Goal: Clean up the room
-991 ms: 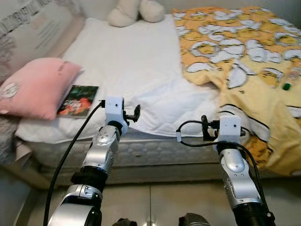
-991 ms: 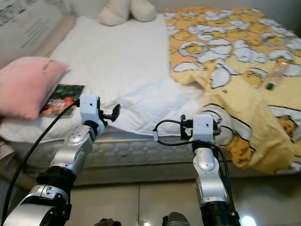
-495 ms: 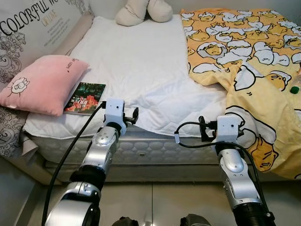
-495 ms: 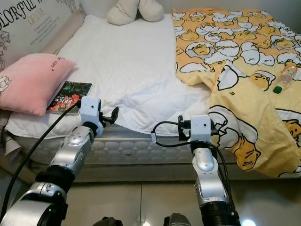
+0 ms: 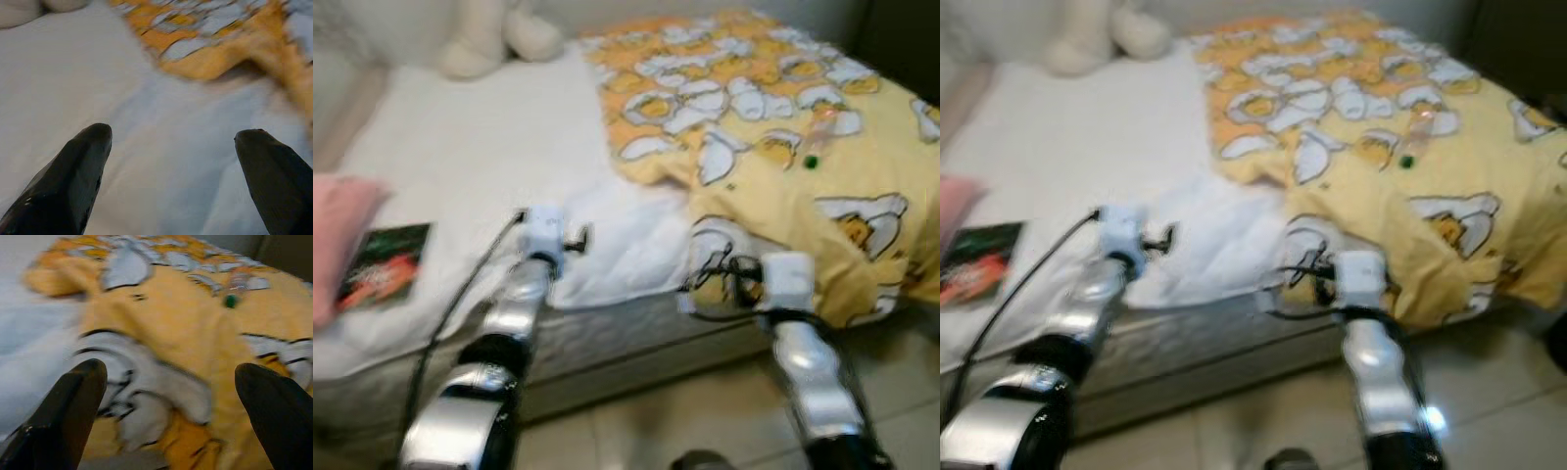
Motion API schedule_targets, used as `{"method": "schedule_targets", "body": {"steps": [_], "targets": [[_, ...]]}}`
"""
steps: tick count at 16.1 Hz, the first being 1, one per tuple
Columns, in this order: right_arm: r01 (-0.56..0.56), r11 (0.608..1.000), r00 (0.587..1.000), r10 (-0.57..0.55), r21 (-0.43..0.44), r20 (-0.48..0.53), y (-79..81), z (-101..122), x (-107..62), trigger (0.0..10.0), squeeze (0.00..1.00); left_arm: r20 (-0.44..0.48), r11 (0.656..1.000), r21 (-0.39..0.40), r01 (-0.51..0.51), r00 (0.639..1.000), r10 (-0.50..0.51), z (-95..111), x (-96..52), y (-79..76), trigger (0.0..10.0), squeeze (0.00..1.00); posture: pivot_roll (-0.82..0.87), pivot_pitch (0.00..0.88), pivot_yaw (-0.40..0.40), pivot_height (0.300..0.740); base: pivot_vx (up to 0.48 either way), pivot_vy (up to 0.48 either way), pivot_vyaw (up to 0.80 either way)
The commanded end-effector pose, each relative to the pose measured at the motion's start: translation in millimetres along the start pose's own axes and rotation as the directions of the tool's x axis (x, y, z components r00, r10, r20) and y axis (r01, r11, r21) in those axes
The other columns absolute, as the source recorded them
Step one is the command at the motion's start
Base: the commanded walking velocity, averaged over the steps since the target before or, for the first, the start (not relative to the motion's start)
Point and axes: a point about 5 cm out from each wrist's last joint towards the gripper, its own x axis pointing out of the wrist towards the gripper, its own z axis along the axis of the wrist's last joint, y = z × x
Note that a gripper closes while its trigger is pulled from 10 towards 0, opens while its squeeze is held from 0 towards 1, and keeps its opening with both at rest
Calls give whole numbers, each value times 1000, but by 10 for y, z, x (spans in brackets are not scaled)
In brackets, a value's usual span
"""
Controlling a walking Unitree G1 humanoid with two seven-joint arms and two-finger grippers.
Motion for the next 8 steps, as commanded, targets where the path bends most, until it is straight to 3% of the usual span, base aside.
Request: {"method": "schedule_targets", "body": {"steps": [1,3,4,8], "targets": [[-26,999,999,25,33,30,117,81,20,10000,0,5,998,-4,-65,998,65,18,-8,185,10000,0,-217,0,77,711,480,0,-619],[-25,999,999,24,26,27,116,85,26,10000,0,12,996,-34,-78,997,78,42,2,203,10000,0,-214,0,76,711,384,180,0],[-27,999,999,26,23,29,125,97,42,10000,0,21,994,-71,-88,996,90,67,6,232,10000,0,-212,0,76,711,0,480,0],[-33,999,999,32,24,29,141,101,54,10000,0,29,992,-81,-92,995,94,91,14,246,10000,0,-205,1,74,711,0,480,0]]}}
